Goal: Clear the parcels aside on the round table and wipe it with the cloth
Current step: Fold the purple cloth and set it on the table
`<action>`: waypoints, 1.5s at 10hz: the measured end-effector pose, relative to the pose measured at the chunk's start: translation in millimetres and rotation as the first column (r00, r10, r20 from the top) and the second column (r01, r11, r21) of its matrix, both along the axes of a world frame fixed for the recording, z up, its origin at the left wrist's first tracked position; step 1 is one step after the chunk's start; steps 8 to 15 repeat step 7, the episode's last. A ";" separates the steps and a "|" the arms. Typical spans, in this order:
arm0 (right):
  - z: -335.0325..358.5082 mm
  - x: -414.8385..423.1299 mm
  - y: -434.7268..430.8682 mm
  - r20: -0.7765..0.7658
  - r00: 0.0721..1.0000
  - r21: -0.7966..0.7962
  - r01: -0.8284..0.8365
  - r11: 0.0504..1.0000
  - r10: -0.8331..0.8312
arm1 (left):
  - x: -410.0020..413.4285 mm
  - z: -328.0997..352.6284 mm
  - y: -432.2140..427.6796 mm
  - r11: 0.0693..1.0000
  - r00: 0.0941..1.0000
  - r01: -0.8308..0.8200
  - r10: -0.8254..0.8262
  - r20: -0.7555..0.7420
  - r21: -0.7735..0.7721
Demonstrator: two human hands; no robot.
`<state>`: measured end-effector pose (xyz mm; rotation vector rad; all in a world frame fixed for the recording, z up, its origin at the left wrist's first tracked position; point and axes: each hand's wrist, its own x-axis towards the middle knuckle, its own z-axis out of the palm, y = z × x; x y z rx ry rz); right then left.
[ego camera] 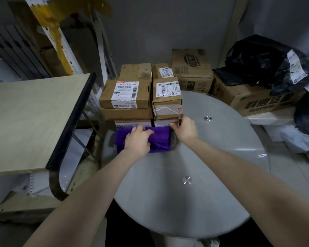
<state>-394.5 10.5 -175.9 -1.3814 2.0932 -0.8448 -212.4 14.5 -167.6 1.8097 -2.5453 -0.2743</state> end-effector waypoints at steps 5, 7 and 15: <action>6.0 7.7 40.0 -0.079 0.963 0.066 -0.251 0.966 0.256 | -11.3 24.3 13.6 0.985 0.999 -0.034 0.027 0.040 0.169; 17.1 0.3 47.4 -0.053 0.970 -0.032 -0.238 0.971 0.236 | -22.6 58.1 24.2 0.999 0.975 -0.037 0.034 -0.219 -0.012; 17.1 0.3 47.4 -0.053 0.970 -0.032 -0.238 0.971 0.236 | -22.6 58.1 24.2 0.999 0.975 -0.037 0.034 -0.219 -0.012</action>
